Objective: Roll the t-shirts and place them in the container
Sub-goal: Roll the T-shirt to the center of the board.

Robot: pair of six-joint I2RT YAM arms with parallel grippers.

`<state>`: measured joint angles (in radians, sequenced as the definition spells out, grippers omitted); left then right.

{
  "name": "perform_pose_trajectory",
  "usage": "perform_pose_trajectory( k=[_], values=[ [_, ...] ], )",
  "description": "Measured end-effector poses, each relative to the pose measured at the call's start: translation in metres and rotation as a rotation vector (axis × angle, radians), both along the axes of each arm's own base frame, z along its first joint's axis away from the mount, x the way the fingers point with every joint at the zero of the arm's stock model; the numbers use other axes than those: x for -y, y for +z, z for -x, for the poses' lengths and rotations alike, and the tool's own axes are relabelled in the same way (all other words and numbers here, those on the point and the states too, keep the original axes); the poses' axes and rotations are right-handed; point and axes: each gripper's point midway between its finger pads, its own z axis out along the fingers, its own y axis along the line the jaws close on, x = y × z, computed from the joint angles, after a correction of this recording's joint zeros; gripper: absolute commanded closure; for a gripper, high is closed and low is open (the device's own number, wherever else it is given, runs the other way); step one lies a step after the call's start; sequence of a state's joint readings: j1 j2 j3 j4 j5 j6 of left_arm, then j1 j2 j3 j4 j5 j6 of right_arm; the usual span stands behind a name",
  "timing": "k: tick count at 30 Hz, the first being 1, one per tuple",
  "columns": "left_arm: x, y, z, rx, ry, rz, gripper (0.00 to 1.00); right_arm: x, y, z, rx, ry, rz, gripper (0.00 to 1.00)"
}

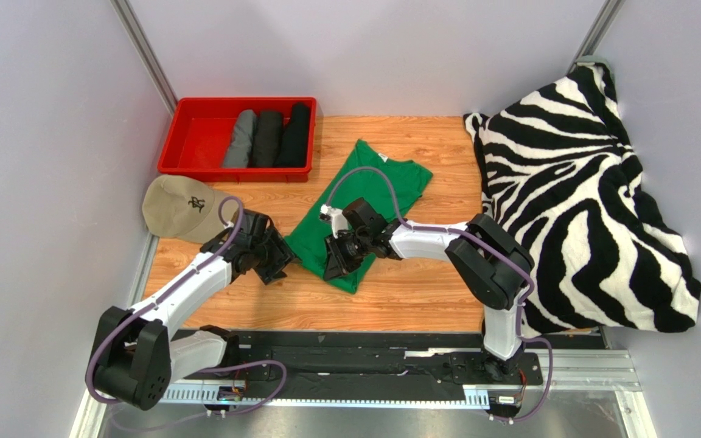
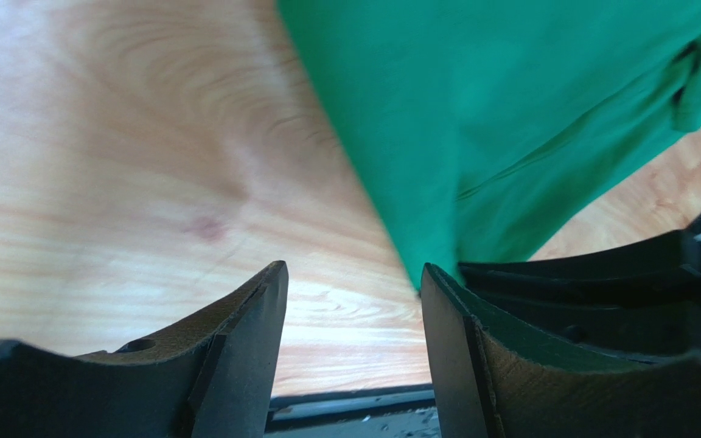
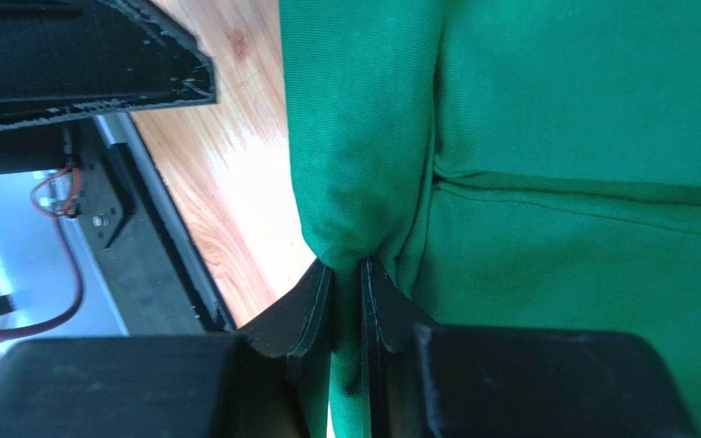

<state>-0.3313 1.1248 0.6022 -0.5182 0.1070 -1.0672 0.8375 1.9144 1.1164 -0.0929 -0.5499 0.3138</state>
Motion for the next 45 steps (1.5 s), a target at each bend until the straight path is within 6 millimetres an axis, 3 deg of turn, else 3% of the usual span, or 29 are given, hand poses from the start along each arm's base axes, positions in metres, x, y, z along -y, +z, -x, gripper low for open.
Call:
perform_pose_trajectory(
  k=[6,15,18,24,28,31,35,38,45],
  values=[
    [0.016,-0.005,-0.015,0.027,0.006,0.026,0.36,0.002,0.000,-0.001,-0.085,-0.031,-0.038,0.84],
    [0.018,-0.017,-0.025,0.025,0.057,0.006,0.37,0.005,-0.002,-0.005,-0.172,-0.060,-0.085,0.84],
    [0.015,-0.027,-0.025,-0.014,0.074,-0.019,0.43,0.004,-0.003,-0.003,-0.183,-0.063,-0.093,0.84],
    [0.018,-0.033,-0.031,-0.087,0.097,-0.069,0.75,0.003,-0.003,-0.003,-0.187,-0.072,-0.108,0.84],
    [0.018,-0.029,-0.034,-0.137,0.102,-0.104,0.83,0.003,-0.005,-0.003,-0.185,-0.078,-0.113,0.82],
    [0.017,-0.025,-0.033,-0.169,0.098,-0.129,0.94,0.005,-0.007,-0.004,-0.159,-0.094,-0.103,0.74],
    [0.013,-0.022,-0.027,-0.207,0.089,-0.163,0.95,0.008,-0.005,-0.003,-0.047,-0.122,-0.042,0.56],
    [0.007,-0.022,-0.020,-0.242,0.082,-0.197,0.96,0.007,-0.004,0.005,0.069,-0.116,0.028,0.49],
    [-0.002,-0.024,-0.010,-0.299,0.050,-0.259,0.96,0.003,-0.002,0.032,0.338,-0.062,0.184,0.41]
  ],
)
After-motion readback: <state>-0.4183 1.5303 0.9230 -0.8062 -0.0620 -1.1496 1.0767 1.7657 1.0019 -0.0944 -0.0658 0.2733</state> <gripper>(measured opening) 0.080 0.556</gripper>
